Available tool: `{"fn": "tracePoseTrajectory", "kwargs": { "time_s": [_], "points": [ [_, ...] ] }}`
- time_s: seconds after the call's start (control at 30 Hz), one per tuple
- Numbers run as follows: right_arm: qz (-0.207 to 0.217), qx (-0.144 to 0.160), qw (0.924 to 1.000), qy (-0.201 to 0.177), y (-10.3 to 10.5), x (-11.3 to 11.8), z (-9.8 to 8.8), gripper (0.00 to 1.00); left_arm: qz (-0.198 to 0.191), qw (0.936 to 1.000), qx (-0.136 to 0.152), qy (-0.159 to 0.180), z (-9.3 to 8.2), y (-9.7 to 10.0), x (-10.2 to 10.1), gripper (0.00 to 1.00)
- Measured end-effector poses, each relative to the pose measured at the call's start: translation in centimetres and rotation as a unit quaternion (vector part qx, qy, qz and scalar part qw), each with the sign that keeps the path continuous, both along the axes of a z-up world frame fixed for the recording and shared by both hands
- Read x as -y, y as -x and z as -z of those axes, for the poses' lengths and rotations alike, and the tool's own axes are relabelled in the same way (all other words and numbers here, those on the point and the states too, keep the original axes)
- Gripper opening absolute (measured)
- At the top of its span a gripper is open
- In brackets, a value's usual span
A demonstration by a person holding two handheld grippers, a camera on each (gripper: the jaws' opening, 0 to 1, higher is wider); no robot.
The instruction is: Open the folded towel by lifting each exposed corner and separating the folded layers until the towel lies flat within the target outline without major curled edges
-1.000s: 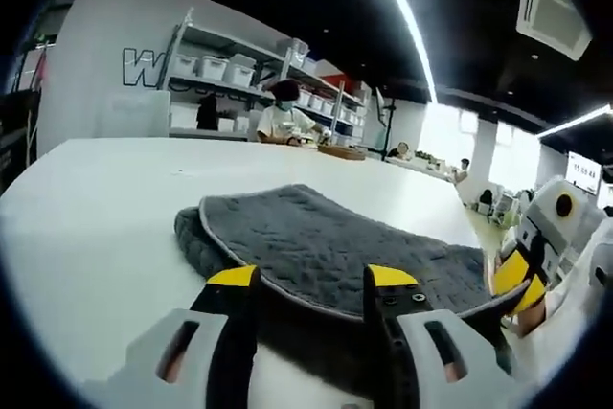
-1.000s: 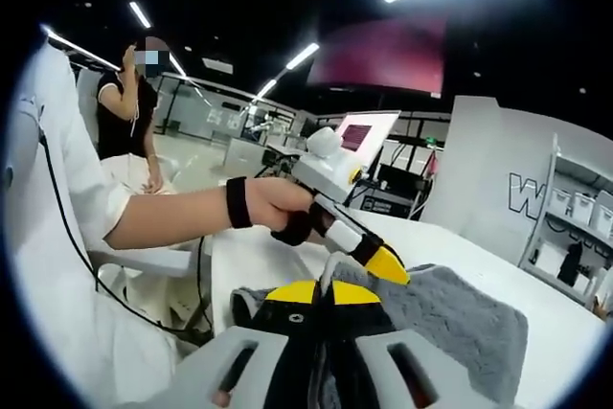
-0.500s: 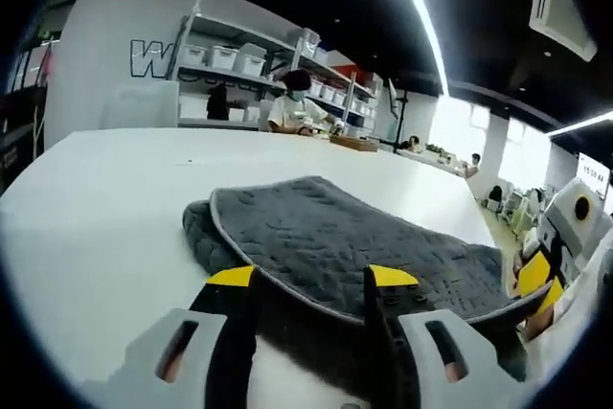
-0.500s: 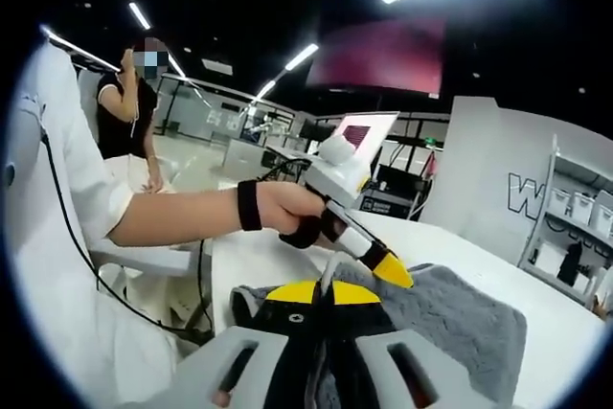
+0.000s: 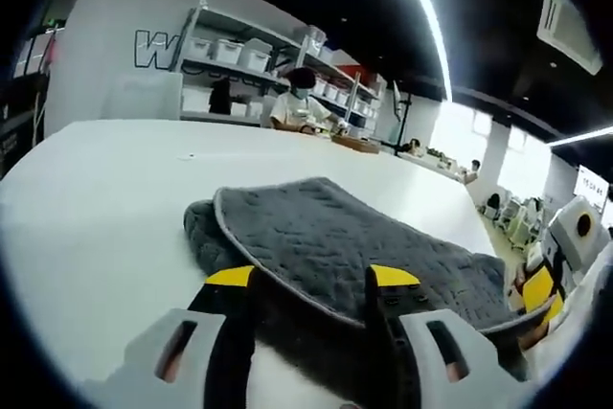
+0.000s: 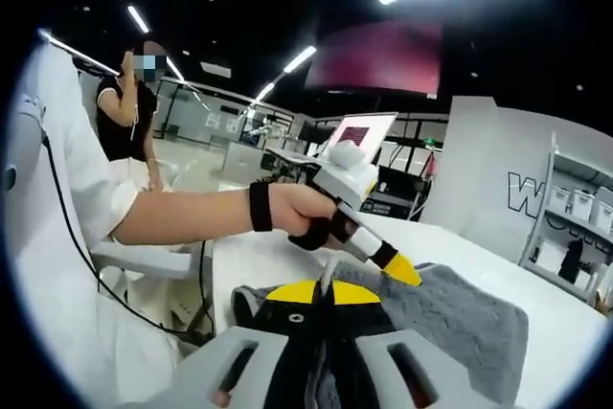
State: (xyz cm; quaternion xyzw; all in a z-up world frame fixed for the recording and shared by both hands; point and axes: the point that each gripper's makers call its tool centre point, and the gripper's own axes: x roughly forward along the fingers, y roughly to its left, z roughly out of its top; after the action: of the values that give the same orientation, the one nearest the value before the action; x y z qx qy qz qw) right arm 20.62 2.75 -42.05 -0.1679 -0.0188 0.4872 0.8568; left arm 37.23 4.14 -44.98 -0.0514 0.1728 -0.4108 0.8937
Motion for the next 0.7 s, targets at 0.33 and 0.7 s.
{"fn": "tracePoseTrajectory", "kwargs": {
  "time_s": [0.33, 0.7],
  "points": [
    [-0.001, -0.001, 1.0, -0.002, 0.1, 0.1, 0.1, 0.0, 0.005, 0.9998, -0.016, 0.005, 0.5, -0.5, 0.8, 0.38],
    [-0.001, -0.003, 1.0, -0.002, 0.2, 0.2, 0.3, 0.0, 0.002, 0.9996, -0.026, 0.014, 0.8, -1.5, 1.7, 0.37]
  ]
}}
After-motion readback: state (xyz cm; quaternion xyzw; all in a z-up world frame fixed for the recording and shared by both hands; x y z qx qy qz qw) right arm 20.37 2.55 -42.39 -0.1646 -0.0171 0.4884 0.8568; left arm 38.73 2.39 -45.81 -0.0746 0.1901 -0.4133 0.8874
